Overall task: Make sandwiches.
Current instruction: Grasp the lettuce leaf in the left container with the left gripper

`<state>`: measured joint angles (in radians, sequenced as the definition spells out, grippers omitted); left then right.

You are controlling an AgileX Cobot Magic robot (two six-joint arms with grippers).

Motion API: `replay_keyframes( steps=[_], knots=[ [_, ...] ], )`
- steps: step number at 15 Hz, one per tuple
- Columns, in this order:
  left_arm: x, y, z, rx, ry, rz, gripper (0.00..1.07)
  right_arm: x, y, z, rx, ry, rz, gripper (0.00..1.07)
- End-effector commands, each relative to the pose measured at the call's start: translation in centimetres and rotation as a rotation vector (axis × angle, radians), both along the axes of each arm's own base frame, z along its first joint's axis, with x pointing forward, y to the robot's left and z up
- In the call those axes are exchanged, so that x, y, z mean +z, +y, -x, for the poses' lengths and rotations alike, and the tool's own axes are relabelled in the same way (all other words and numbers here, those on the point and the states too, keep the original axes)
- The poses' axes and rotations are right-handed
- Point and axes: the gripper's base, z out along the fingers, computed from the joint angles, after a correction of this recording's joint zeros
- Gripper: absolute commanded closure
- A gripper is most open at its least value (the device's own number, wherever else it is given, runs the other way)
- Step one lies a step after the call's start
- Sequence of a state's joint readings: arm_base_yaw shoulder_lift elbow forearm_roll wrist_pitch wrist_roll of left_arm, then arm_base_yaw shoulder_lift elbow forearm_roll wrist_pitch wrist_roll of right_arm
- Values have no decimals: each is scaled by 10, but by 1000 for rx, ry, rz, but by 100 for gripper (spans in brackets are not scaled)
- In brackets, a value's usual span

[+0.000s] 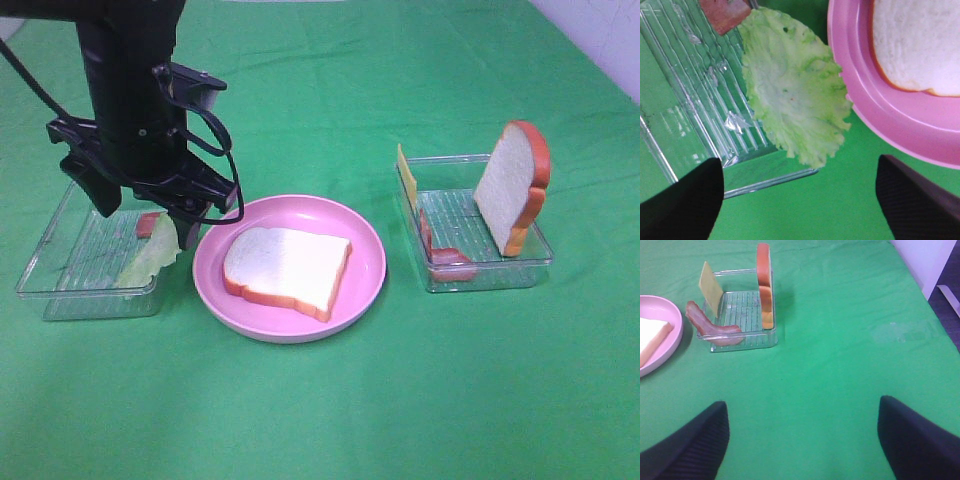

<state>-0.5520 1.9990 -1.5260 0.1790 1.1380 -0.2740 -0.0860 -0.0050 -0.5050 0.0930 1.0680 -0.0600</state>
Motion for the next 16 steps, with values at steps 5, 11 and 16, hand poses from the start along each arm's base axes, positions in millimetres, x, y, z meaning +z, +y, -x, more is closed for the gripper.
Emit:
replay_keyframes(
  steps=[5,11,16],
  knots=[
    [-27,-5,-9,-11,0,-27,27,0,0,1,-1,-20,13,30],
    [-30,-8,-13,-2,-35,-4,41,0,0,1,-1,-20,13,30],
    [-41,-7,-13,-4,-10,-29,41,0,0,1,-1,-20,13,30]
  ],
)
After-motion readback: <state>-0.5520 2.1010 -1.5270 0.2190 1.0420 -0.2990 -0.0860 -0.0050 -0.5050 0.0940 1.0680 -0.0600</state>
